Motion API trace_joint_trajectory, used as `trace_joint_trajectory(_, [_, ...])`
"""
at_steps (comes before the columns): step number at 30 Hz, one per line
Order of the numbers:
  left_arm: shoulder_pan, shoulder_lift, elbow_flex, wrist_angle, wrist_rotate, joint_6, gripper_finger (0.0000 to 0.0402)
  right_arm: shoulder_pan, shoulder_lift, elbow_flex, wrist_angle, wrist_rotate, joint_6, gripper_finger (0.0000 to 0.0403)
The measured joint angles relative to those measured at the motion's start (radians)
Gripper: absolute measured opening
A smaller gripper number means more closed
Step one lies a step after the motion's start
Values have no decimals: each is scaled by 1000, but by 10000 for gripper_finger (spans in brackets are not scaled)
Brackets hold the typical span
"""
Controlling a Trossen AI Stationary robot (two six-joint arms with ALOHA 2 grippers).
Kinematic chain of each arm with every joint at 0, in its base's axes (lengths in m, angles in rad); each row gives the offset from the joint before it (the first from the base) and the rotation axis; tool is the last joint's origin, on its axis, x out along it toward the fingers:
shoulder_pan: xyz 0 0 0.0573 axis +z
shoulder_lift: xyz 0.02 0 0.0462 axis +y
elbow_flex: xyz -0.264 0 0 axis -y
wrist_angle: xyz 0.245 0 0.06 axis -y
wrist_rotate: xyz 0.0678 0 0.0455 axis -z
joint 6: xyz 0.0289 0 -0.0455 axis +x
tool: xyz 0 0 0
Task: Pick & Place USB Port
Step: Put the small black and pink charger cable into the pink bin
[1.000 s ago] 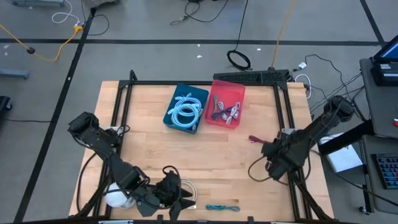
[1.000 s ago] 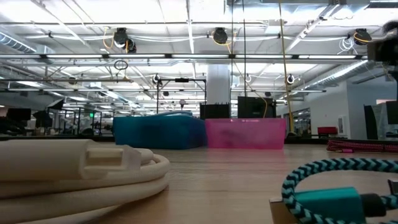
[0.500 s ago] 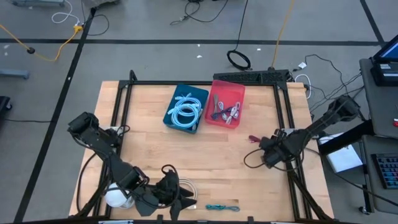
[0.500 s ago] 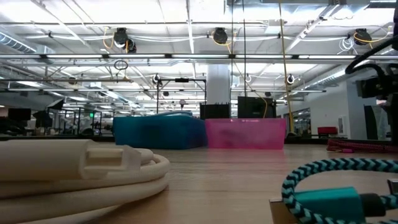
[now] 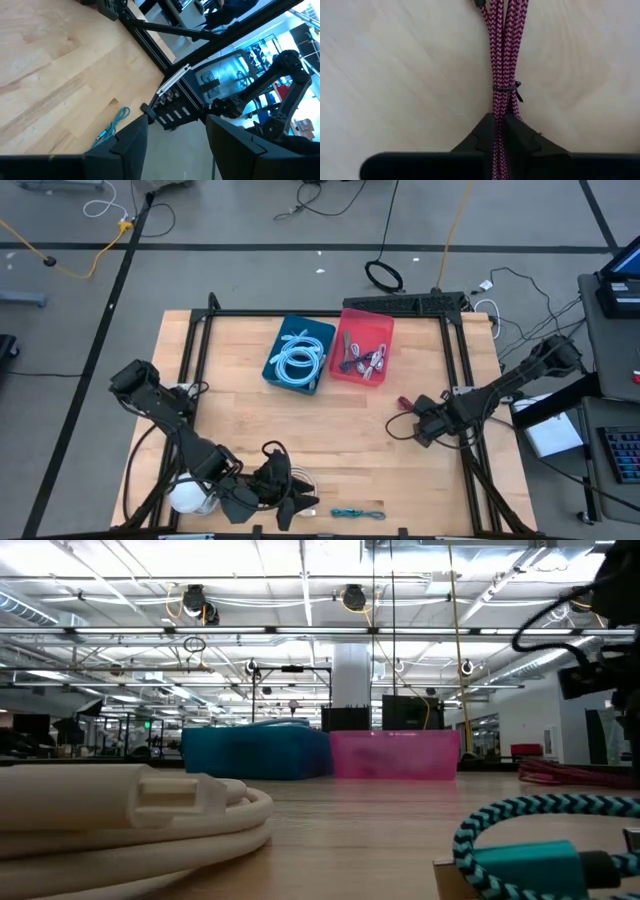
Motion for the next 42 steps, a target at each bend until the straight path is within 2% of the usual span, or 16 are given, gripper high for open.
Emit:
trace_joint_trajectory(6, [4, 0, 0, 0, 3, 22, 202, 1, -25, 107, 158, 30, 113, 5])
trace_joint_trajectory(10, [10, -1, 0, -5, 16, 47, 202, -9, -79, 228, 463, 203, 140, 3])
trace_joint_trajectory(14, [29, -1, 0, -28, 87, 80, 202, -55, -102, 322, 715, 391, 89, 2])
trace_joint_trajectory(17, [48, -2, 0, -50, 149, 118, 202, -129, -110, 387, 740, 530, 93, 2])
trace_joint_trajectory(21, [75, -30, 0, -85, 202, 189, 202, -294, -81, 437, 731, 594, 81, 1])
trace_joint_trajectory(25, [93, -107, 0, -196, 202, 290, 202, -470, -25, 447, 731, 558, 164, 1])
trace_joint_trajectory(30, [97, -227, 0, -376, 181, 350, 202, -639, 110, 446, 745, 388, 270, 1])
trace_joint_trajectory(36, [61, -340, 0, -426, 77, 405, 202, -694, 280, 446, 740, 245, 310, 1])
trace_joint_trajectory(42, [-5, -388, 0, -487, -62, 387, 202, -720, 359, 446, 659, 127, 267, 1])
